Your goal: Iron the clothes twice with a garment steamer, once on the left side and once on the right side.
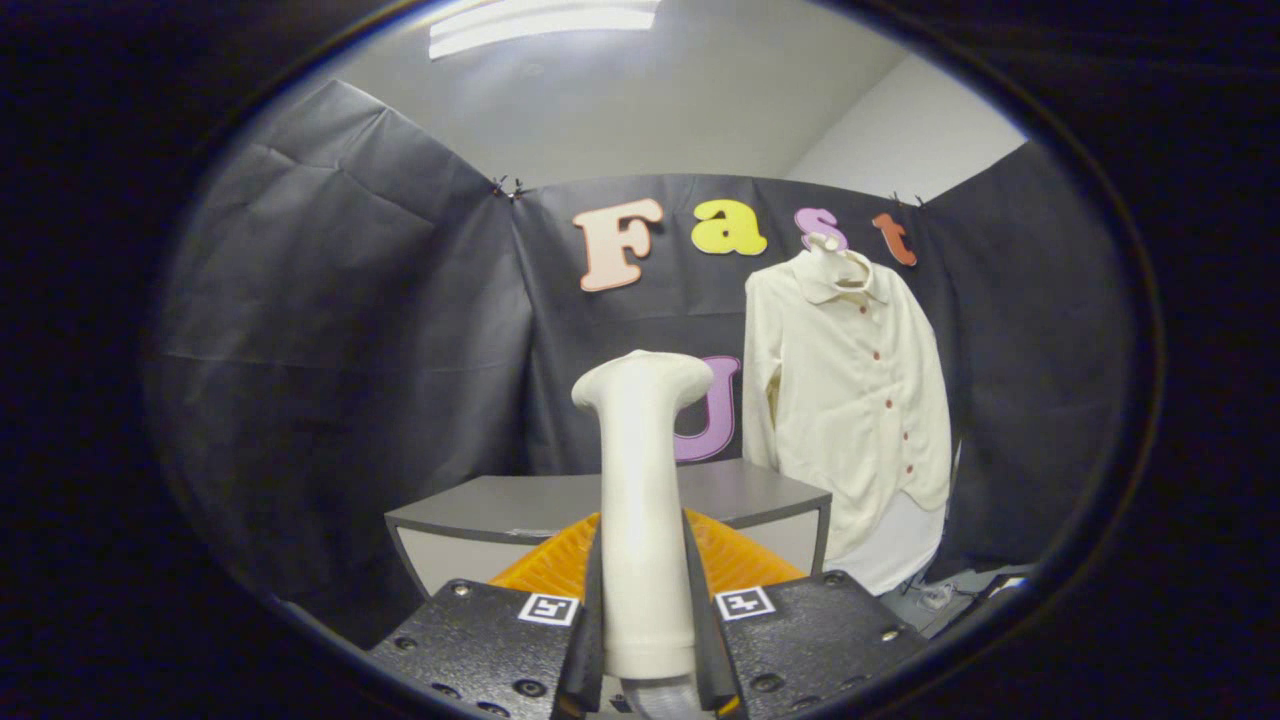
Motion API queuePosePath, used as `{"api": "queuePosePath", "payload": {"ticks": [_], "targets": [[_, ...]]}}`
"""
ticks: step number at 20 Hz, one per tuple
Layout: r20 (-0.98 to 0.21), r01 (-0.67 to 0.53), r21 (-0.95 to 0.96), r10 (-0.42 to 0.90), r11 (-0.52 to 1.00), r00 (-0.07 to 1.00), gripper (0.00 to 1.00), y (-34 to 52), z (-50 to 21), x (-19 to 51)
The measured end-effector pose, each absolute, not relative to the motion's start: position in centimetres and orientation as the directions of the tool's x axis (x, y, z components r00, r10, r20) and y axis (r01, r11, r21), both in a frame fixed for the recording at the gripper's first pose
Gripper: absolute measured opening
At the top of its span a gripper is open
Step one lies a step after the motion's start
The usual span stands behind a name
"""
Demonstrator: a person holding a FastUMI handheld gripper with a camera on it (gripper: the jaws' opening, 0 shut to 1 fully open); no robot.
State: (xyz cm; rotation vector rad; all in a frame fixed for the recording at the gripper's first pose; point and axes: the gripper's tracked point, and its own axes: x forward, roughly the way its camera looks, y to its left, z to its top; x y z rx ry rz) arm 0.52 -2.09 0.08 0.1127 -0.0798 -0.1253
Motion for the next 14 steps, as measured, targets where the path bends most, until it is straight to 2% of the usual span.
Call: {"api": "queuePosePath", "payload": {"ticks": [4, 14], "targets": [[0.074, 0.091, 0.156, -0.104, 0.984, 0.992, 0.35, 0.4, 0.6, -0.3], [0.052, 0.145, 0.123, -0.153, 0.982, 0.987, 0.35, -2.2, -1.1, -0.7]]}}
